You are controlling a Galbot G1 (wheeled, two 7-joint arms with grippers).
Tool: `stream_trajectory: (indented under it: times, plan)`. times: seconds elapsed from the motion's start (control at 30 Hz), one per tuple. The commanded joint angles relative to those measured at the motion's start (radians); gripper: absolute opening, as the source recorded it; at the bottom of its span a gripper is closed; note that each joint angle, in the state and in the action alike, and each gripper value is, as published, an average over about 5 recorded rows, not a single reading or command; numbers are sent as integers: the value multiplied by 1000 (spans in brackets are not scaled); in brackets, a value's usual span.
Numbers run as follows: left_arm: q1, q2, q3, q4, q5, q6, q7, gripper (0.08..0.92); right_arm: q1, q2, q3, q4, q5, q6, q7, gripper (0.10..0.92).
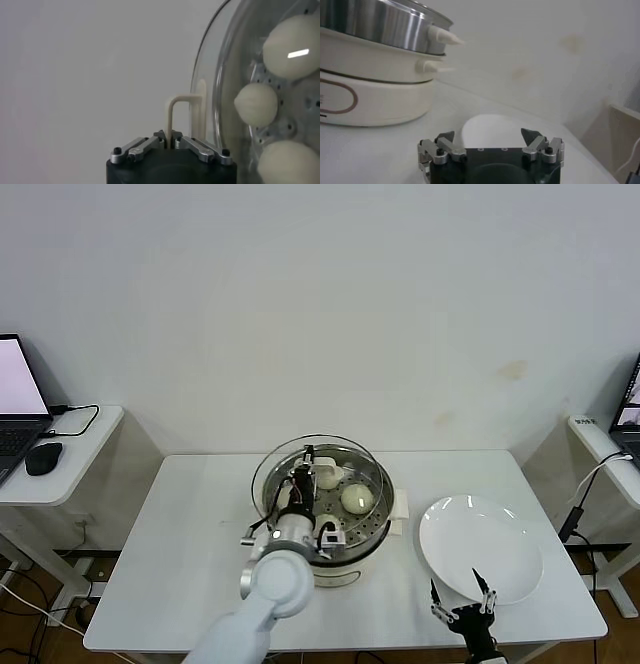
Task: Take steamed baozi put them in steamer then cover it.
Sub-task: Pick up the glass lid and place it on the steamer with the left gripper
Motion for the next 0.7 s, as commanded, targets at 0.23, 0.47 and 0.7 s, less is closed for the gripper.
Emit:
stream_trajectory:
  times: [0.23, 0.47, 0.7]
  plan:
    - [-7, -68, 20, 70, 69, -5, 2, 139, 3, -3, -2, 0, 13, -2, -1, 822]
    - [7, -67, 16, 73, 76, -10, -3, 139, 2, -5, -4, 5, 17, -3, -2, 823]
    - [13, -70, 14, 85, 81, -17, -13, 139, -2, -9, -2, 9, 22, -1, -2, 823]
